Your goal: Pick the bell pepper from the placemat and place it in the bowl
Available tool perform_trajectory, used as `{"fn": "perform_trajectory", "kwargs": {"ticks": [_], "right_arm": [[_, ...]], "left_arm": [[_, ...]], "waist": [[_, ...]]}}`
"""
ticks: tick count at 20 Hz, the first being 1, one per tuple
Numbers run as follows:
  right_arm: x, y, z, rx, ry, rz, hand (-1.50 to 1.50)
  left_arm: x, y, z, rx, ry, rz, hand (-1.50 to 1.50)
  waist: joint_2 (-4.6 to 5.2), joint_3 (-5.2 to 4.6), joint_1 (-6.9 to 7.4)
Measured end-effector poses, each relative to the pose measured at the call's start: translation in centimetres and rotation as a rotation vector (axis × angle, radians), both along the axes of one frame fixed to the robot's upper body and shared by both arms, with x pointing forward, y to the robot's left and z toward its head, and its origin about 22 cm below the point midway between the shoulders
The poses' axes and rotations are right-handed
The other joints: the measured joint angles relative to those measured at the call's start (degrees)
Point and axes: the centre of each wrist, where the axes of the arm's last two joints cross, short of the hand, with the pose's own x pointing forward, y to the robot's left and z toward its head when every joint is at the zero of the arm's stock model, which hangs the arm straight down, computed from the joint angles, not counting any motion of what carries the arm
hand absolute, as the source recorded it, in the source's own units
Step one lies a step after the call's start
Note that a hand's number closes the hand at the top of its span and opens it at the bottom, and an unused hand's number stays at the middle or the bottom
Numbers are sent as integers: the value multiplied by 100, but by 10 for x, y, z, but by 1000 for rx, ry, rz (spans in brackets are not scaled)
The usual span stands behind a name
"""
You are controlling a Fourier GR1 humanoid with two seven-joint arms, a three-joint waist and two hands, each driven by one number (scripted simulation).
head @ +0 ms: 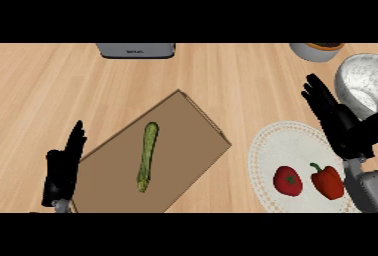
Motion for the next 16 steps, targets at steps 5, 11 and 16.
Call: {"fn": "perform_trajectory", "kwargs": {"ticks": [5, 11, 16], "right_arm": [[-7, -20, -3, 54, 20, 5, -150], [-25, -85, -23, -257, 87, -233, -150], [-30, -115, -28, -386, -1, -323, -150]], "left_arm": [[17, 5, 36, -105, -186, -78, 0], [34, -2, 72, -261, -338, -187, 0], [38, 10, 78, -321, -374, -236, 0]], "waist": [[76, -73, -81], [123, -117, -149], [131, -104, -116]]}}
